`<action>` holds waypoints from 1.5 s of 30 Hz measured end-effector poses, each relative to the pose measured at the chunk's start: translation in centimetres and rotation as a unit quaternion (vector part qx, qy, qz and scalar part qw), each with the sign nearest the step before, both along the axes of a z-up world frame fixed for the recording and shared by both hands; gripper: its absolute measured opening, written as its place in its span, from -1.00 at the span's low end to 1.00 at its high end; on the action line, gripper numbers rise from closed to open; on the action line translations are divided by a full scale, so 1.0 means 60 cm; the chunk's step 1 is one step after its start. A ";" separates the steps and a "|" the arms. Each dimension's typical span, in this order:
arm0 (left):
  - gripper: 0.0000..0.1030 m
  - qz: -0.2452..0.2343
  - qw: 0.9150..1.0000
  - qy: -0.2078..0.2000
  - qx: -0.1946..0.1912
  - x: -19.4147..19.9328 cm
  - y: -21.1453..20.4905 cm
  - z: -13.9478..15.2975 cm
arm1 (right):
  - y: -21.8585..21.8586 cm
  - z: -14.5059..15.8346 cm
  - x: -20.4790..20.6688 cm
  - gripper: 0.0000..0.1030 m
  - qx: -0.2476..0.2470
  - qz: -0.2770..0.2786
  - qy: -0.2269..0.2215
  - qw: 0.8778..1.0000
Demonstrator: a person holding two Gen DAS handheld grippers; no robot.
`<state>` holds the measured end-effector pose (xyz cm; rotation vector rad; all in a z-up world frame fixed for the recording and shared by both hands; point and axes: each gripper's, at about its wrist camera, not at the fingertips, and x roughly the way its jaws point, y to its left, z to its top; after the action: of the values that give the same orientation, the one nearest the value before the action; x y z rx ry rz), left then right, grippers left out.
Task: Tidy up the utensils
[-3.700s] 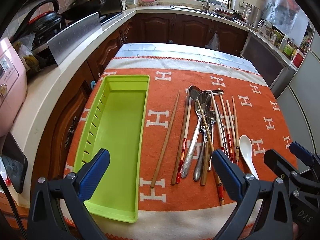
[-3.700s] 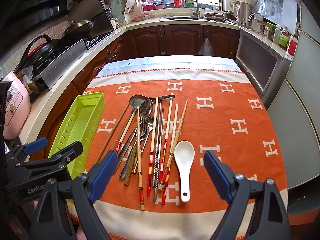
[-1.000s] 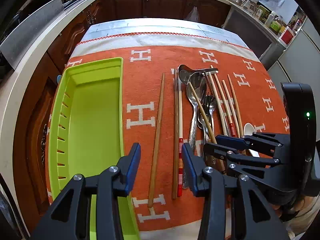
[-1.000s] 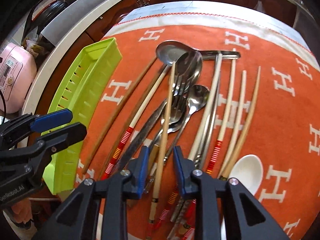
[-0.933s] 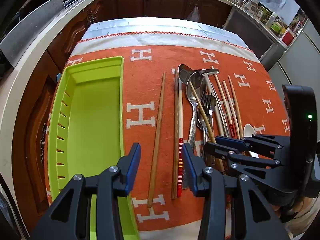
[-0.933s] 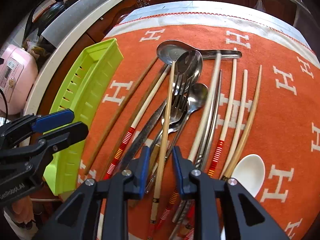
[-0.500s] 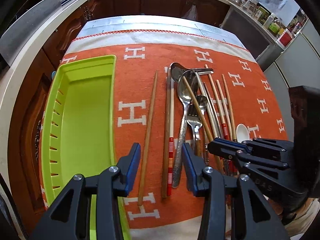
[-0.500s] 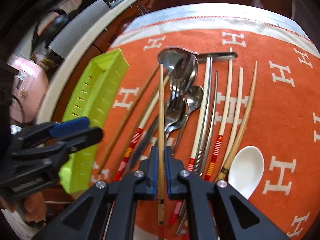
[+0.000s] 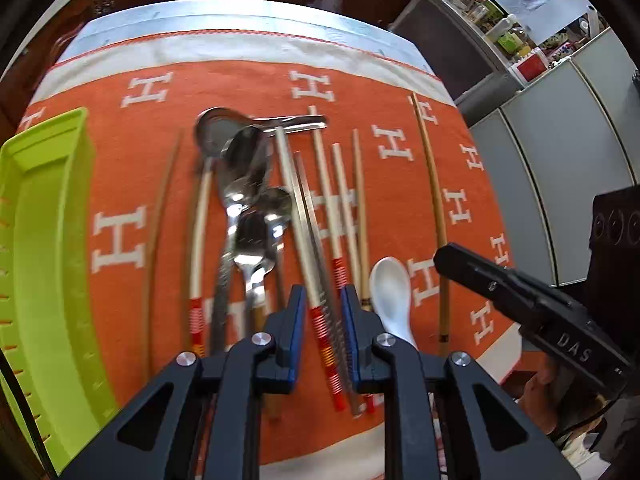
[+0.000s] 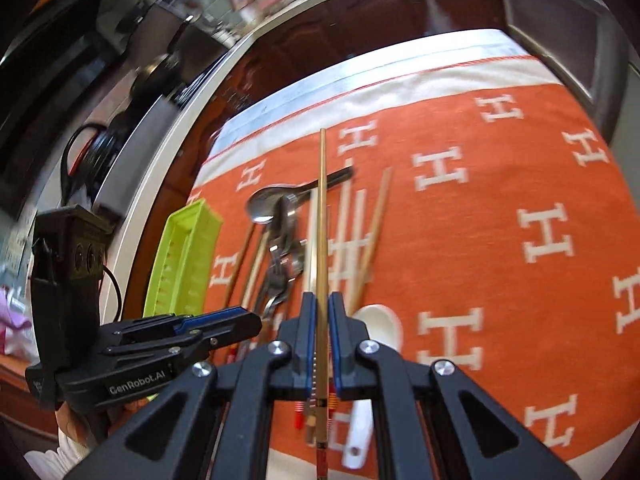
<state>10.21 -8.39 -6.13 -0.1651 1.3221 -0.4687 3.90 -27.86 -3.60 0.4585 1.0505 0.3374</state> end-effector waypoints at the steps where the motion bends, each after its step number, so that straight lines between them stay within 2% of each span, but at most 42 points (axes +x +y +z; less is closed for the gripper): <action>1: -0.70 -0.006 1.000 0.000 -0.003 0.006 -0.012 0.001 | -0.006 -0.004 0.003 -0.88 0.001 -0.006 0.002 1.000; 5: -0.70 -0.031 0.999 0.008 -0.004 0.024 -0.059 -0.001 | -0.035 -0.016 0.008 -0.88 0.012 -0.030 0.010 0.999; 8: -0.70 -0.047 0.998 0.036 0.001 0.038 -0.091 -0.019 | -0.049 -0.023 0.006 -0.88 0.020 -0.037 0.014 0.999; 11: -0.81 -0.045 0.998 0.053 0.011 0.051 -0.109 -0.034 | -0.060 -0.030 0.003 -0.88 0.024 -0.039 0.014 0.999; 22: -0.81 -0.049 0.996 0.060 0.051 0.085 -0.149 -0.060 | -0.090 -0.043 0.002 -0.88 0.044 -0.053 0.017 0.997; 29: -0.81 -0.051 0.995 0.045 0.074 0.088 -0.159 -0.060 | -0.098 -0.051 0.001 -0.88 0.049 -0.054 0.022 0.997; 40: -0.81 -0.061 0.993 0.062 0.078 0.088 -0.159 -0.079 | -0.089 -0.056 0.005 -0.88 0.050 -0.044 0.029 0.997; 45: -0.79 -0.061 0.994 0.048 0.082 0.087 -0.166 -0.077 | -0.089 -0.058 0.006 -0.88 0.051 -0.044 0.033 0.997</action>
<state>15.42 -18.38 -10.75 0.0307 1.4652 -0.4574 4.24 -33.20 -7.07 0.6087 1.0772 0.3008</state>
